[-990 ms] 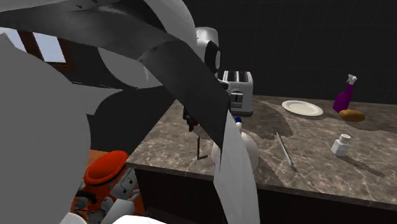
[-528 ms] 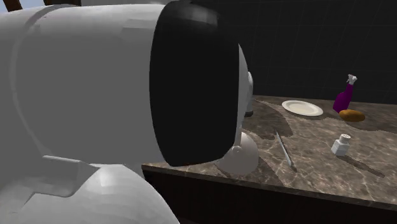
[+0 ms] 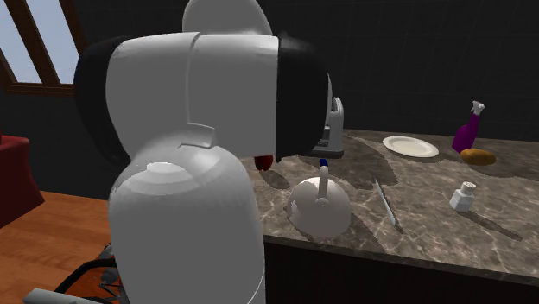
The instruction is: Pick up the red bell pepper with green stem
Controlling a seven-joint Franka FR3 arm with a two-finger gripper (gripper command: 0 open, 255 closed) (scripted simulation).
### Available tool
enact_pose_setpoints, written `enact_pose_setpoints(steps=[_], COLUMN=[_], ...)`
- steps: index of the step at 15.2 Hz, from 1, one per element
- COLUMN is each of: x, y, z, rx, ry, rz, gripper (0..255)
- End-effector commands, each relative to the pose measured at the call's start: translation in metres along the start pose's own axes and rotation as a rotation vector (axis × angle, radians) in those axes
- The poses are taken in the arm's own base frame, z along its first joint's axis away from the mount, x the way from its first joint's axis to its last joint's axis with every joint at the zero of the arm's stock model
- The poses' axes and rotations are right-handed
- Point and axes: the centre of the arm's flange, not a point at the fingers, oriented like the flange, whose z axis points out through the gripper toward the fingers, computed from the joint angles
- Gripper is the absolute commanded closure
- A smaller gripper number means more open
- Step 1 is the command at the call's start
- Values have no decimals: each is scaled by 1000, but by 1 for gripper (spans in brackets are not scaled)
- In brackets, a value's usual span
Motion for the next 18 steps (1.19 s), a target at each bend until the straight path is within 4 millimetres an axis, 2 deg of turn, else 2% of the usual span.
enact_pose_setpoints(steps=[1,9,10,17,18], x=[17,88,89,87,87], y=[-18,-84,-85,-87,-87], z=[6,18,18,58,58], rx=[-2,-14,-14,-14,-14], ry=[21,99,100,100,100], rz=[15,69,70,70,70], gripper=[0,0,0,0,0])
